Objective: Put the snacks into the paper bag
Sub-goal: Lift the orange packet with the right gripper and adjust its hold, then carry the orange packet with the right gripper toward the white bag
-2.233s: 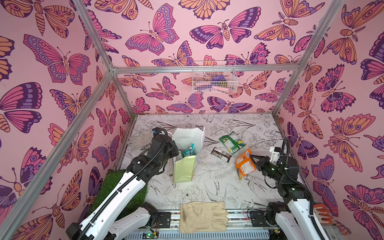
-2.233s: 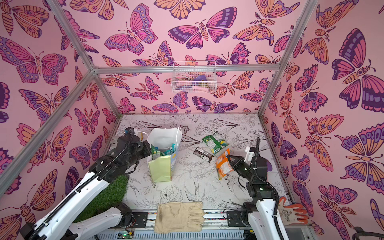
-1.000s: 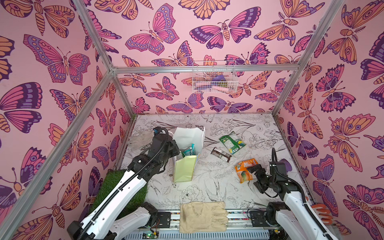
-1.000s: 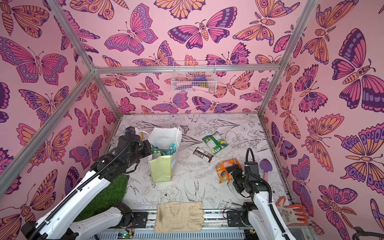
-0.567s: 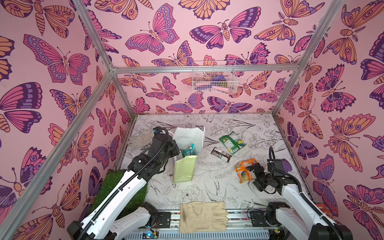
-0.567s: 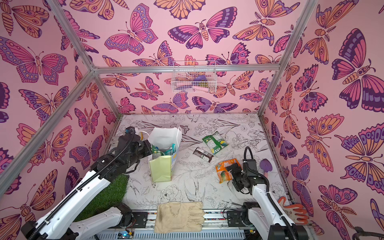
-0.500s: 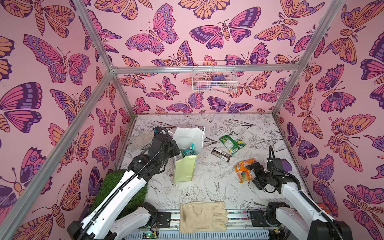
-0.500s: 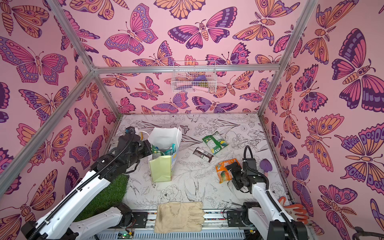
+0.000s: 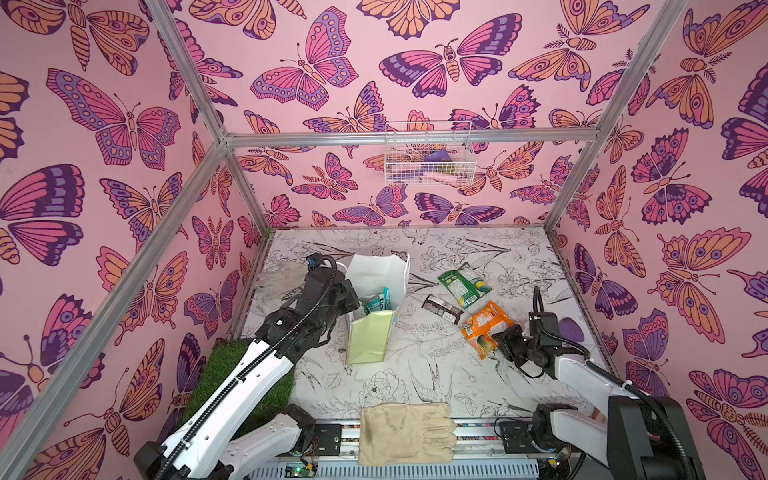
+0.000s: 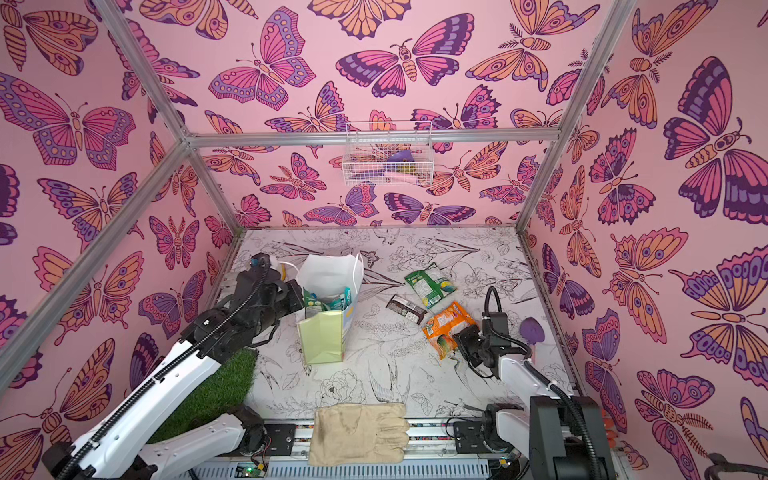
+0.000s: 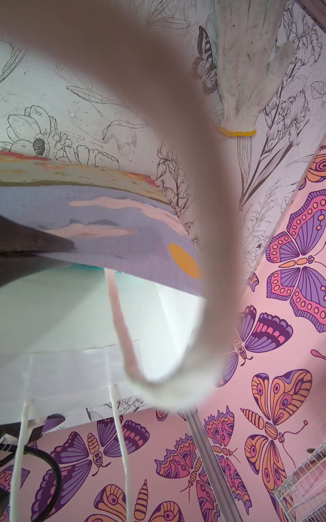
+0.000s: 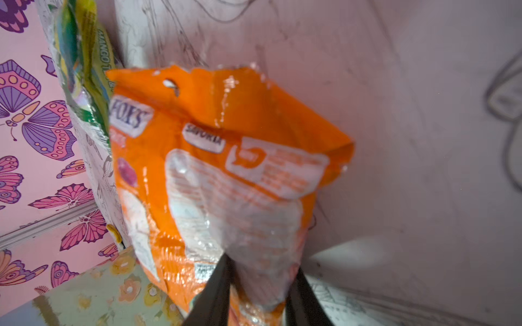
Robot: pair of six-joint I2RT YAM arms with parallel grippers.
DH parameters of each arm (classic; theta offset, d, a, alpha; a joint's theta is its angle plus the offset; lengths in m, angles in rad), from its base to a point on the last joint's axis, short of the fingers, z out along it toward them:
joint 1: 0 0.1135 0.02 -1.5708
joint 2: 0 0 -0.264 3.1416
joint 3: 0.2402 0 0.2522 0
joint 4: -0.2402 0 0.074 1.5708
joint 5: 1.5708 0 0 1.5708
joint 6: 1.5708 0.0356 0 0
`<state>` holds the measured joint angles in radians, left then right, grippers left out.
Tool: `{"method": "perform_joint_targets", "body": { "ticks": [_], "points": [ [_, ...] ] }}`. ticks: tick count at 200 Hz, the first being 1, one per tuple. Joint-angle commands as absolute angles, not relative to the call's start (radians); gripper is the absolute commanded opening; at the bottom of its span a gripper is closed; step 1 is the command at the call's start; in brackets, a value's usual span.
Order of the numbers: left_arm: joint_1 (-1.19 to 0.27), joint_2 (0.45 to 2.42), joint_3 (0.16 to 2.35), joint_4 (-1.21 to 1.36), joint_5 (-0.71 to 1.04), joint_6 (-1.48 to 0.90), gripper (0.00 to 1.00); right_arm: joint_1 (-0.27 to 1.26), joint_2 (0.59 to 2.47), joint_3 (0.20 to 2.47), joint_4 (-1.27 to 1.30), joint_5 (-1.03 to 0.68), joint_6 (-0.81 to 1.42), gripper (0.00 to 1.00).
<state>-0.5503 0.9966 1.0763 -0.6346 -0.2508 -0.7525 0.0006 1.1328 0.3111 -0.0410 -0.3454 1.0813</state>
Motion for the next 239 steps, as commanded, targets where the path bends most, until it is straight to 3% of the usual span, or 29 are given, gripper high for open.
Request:
{"method": "perform_joint_targets", "body": {
  "ticks": [1, 22, 142, 239],
  "points": [
    [-0.550, 0.991, 1.069, -0.617, -0.242, -0.747, 0.00, 0.000, 1.133, 0.288, -0.112, -0.298, 1.064, 0.16],
    [-0.549, 0.992, 1.074, -0.617, -0.242, -0.747, 0.00, 0.000, 1.118, 0.290, -0.113, -0.302, 1.060, 0.00],
    [-0.551, 1.014, 1.092, -0.615, -0.235, -0.746, 0.00, 0.000, 0.810, 0.438, -0.342, -0.346, 0.975, 0.00],
    [-0.553, 1.014, 1.089, -0.614, -0.228, -0.750, 0.00, 0.037, 0.736, 0.653, -0.445, -0.424, 0.865, 0.00]
  ]
}}
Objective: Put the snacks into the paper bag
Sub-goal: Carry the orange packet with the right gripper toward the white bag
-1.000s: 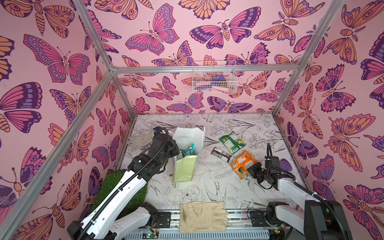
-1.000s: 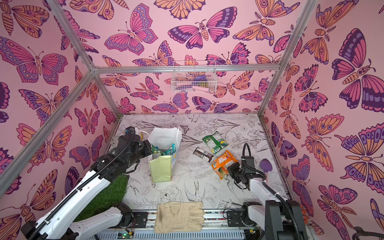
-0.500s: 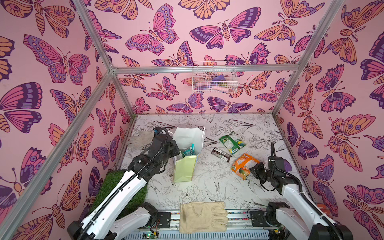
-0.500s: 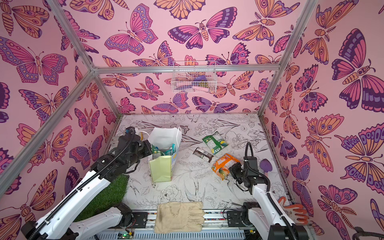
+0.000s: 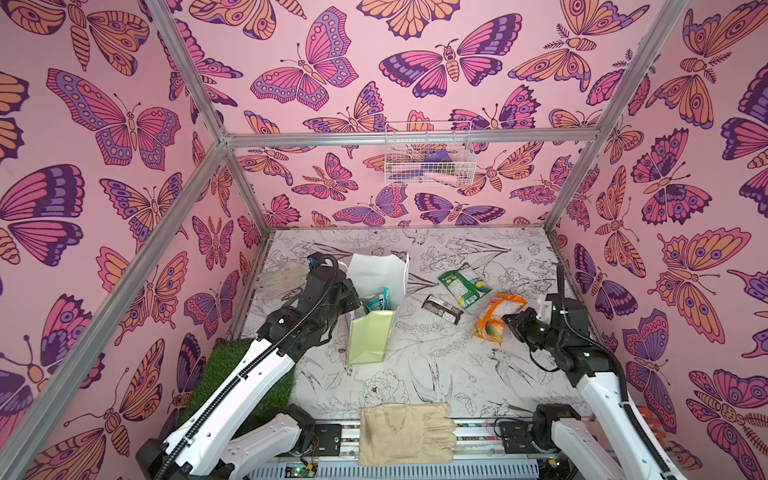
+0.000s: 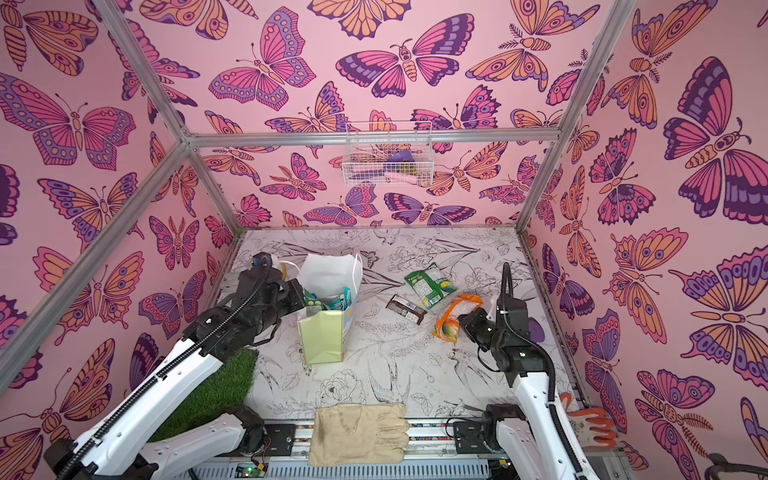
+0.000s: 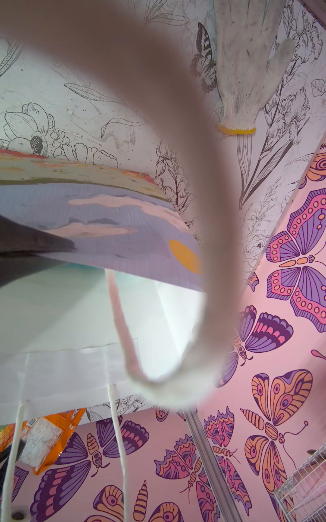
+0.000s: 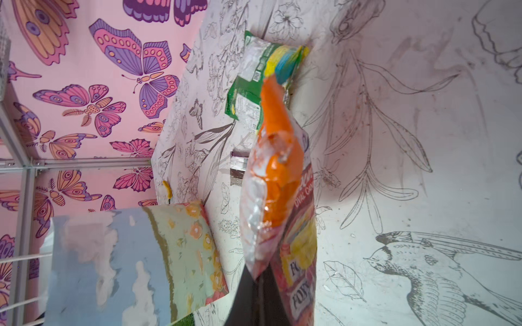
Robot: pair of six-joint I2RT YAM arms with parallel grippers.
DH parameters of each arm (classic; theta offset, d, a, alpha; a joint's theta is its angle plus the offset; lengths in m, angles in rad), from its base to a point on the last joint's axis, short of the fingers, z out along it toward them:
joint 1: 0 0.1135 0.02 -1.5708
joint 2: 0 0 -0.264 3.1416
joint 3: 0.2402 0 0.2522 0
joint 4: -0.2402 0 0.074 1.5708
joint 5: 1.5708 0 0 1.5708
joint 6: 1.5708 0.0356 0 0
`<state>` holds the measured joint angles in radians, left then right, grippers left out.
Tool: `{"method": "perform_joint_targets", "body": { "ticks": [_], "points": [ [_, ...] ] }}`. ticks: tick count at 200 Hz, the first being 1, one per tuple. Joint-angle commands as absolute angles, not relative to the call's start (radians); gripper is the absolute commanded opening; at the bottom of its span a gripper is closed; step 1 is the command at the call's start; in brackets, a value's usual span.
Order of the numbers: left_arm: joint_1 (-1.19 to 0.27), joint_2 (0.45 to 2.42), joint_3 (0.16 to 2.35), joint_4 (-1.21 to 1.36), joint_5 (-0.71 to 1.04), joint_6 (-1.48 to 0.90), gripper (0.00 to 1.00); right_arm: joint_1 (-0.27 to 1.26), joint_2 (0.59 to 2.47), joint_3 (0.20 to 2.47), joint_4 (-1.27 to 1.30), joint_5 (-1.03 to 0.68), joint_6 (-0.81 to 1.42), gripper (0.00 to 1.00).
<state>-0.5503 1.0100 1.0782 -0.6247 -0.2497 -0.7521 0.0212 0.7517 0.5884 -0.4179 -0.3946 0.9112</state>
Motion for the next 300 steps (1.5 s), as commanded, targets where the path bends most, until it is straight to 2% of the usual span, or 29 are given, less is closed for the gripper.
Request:
{"method": "perform_joint_targets", "body": {
  "ticks": [1, 145, 227, 300],
  "points": [
    [-0.553, 1.014, 1.089, -0.615, -0.227, -0.750, 0.00, 0.038, 0.736, 0.655, -0.447, -0.424, 0.864, 0.00],
    [-0.572, 1.022, 1.104, -0.614, -0.233, -0.744, 0.00, 0.230, 0.804, 1.071, -0.583, -0.368, 0.748, 0.00],
    [-0.573, 1.017, 1.106, -0.617, -0.244, -0.743, 0.00, 0.494, 0.975, 1.341, -0.585, -0.248, 0.697, 0.00],
    [-0.573, 1.007, 1.106, -0.621, -0.250, -0.732, 0.00, 0.661, 1.106, 1.527, -0.588, -0.169, 0.651, 0.00]
  ]
}}
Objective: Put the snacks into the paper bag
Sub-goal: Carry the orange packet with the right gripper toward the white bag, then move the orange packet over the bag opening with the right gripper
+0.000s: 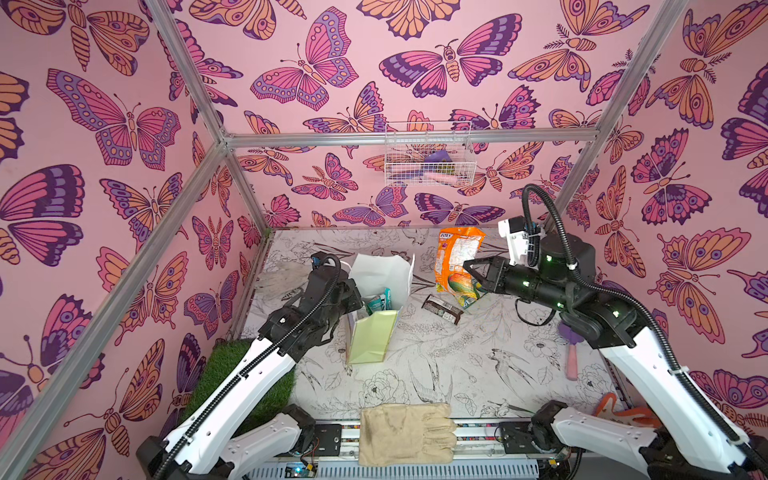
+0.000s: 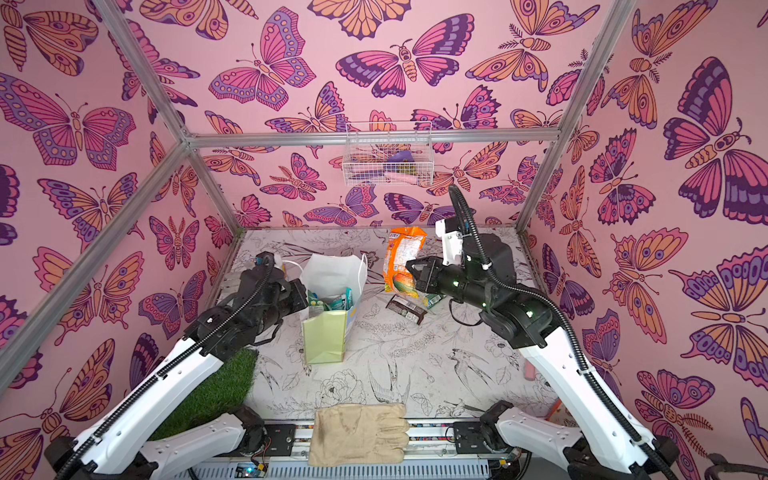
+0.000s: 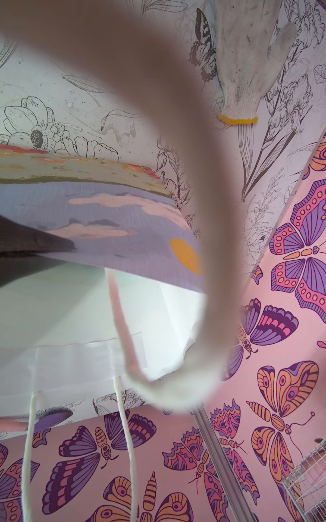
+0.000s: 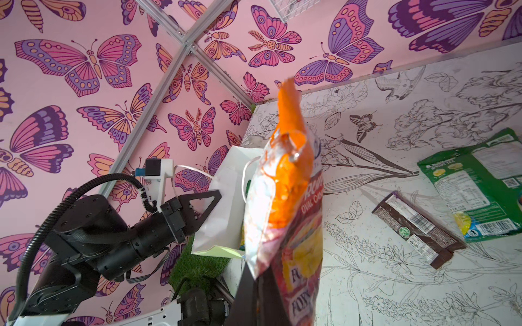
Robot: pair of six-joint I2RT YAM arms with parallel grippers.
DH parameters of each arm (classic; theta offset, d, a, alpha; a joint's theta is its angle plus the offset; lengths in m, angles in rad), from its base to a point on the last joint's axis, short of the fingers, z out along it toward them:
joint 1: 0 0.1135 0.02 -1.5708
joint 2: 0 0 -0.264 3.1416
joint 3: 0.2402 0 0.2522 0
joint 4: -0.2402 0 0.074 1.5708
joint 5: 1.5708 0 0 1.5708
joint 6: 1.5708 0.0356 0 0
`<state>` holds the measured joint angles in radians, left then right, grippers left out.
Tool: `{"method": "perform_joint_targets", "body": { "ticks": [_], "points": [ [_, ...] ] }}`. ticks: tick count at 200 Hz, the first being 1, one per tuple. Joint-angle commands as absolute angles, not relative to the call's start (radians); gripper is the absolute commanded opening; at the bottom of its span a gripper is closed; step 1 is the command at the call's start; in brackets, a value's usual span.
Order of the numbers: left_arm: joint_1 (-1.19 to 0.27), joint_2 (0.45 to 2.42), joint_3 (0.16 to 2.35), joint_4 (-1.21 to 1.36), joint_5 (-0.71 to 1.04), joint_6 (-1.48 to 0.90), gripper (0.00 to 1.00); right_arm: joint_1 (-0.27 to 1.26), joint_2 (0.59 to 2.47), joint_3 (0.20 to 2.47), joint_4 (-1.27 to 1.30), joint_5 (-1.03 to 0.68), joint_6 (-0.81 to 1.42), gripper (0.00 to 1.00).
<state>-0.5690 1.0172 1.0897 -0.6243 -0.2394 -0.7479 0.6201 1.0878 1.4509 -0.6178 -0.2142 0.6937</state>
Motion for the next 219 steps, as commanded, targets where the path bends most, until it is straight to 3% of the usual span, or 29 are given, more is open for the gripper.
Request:
{"method": "perform_joint_targets", "body": {
  "ticks": [1, 219],
  "points": [
    [-0.573, 1.007, 1.107, -0.621, -0.250, -0.732, 0.00, 0.663, 1.107, 1.529, -0.588, -0.168, 0.651, 0.00],
    [-0.573, 0.993, 1.113, -0.630, -0.264, -0.721, 0.00, 0.851, 1.331, 1.736, -0.511, -0.068, 0.640, 0.00]
  ]
}}
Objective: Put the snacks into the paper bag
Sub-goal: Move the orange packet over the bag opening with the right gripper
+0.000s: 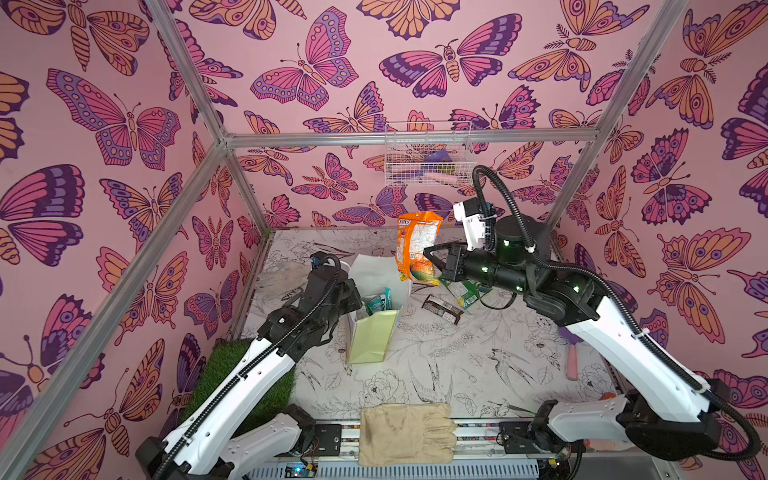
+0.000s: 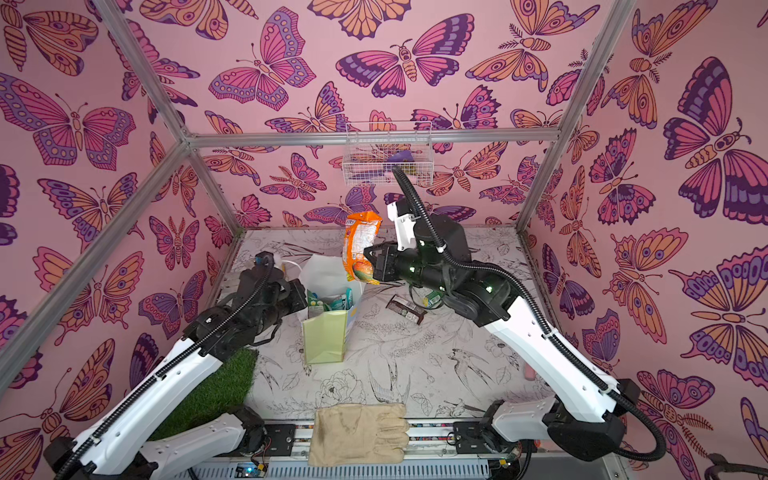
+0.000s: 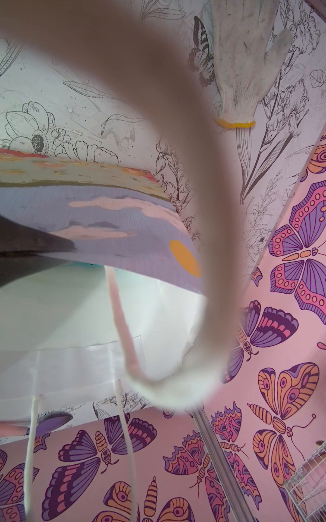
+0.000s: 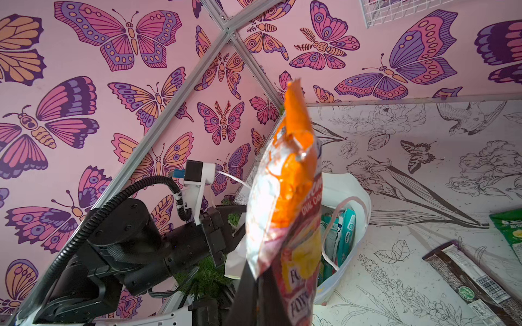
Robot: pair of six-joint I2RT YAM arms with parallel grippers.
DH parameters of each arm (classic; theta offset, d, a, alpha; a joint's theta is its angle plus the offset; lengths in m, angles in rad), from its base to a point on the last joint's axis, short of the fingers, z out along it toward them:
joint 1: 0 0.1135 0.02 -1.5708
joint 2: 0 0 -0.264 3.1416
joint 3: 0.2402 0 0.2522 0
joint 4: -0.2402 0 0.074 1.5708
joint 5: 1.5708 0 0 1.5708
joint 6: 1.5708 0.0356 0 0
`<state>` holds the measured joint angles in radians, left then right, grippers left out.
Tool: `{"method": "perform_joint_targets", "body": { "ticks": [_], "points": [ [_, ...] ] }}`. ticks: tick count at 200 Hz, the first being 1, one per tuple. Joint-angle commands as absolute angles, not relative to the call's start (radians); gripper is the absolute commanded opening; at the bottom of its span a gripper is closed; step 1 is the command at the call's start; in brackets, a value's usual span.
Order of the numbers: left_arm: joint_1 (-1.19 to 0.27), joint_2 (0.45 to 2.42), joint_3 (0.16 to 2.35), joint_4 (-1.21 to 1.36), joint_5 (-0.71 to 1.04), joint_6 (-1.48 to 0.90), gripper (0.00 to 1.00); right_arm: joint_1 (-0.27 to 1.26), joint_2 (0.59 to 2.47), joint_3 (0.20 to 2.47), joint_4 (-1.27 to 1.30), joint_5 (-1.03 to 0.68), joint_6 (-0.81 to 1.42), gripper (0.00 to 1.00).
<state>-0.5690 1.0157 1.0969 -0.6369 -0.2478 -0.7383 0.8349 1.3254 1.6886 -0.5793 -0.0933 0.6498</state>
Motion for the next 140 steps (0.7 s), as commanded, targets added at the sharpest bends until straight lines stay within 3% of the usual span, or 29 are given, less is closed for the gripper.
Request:
{"method": "perform_joint_targets", "body": {
  "ticks": [1, 140],
  "points": [
    [-0.573, 0.993, 1.114, -0.630, -0.264, -0.721, 0.00, 0.851, 1.331, 1.737, -0.510, -0.068, 0.640, 0.00],
    [-0.572, 0.957, 1.083, -0.632, -0.281, -0.719, 0.00, 0.900, 1.428, 1.803, -0.509, -0.028, 0.643, 0.00]
  ]
}}
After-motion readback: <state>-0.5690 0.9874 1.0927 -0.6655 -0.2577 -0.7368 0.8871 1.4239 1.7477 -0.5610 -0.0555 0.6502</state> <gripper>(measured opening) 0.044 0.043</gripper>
